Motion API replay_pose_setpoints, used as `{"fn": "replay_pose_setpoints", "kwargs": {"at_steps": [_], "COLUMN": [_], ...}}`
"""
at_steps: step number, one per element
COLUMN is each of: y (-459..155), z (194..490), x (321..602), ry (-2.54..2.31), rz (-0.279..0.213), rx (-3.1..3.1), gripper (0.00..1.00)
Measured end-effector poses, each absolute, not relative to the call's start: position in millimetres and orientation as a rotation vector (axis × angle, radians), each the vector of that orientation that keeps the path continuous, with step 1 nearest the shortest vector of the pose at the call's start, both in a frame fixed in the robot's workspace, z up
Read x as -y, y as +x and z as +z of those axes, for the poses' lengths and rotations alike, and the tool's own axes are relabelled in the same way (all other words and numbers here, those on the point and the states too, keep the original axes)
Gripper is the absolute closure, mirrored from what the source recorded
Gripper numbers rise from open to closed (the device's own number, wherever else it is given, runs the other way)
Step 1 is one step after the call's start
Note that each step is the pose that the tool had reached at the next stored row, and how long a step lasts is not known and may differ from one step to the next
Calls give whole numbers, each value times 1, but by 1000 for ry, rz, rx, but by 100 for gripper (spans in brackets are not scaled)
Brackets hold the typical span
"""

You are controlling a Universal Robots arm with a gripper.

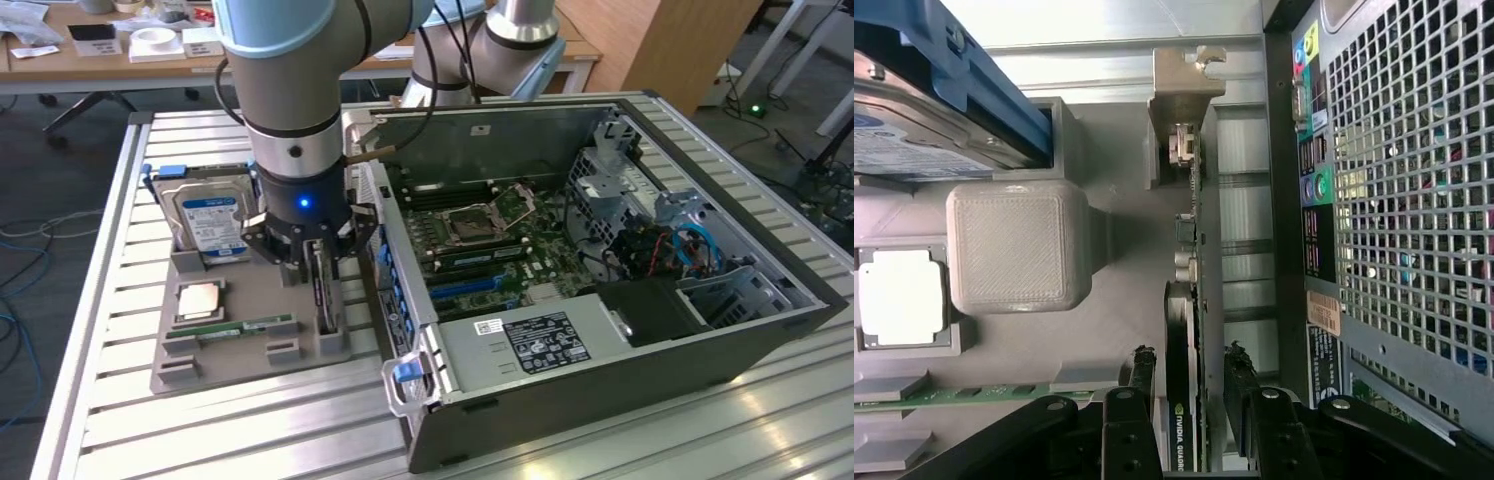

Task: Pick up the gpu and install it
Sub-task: 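Pick up the gpu and move the gpu toward the slot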

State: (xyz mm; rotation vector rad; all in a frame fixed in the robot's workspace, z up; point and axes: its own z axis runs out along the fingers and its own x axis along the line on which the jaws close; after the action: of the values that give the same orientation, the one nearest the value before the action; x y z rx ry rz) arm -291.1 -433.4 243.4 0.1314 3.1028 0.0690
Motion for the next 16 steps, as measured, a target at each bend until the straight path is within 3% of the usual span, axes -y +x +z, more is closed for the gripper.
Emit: {"fn": "replay_pose_setpoints", "kwargs": {"at_steps": [16], "y": [-292], "z": [230], "x": [424], "ry": [131], "rz": [69], "rx": [-3103], "gripper": [58]}}
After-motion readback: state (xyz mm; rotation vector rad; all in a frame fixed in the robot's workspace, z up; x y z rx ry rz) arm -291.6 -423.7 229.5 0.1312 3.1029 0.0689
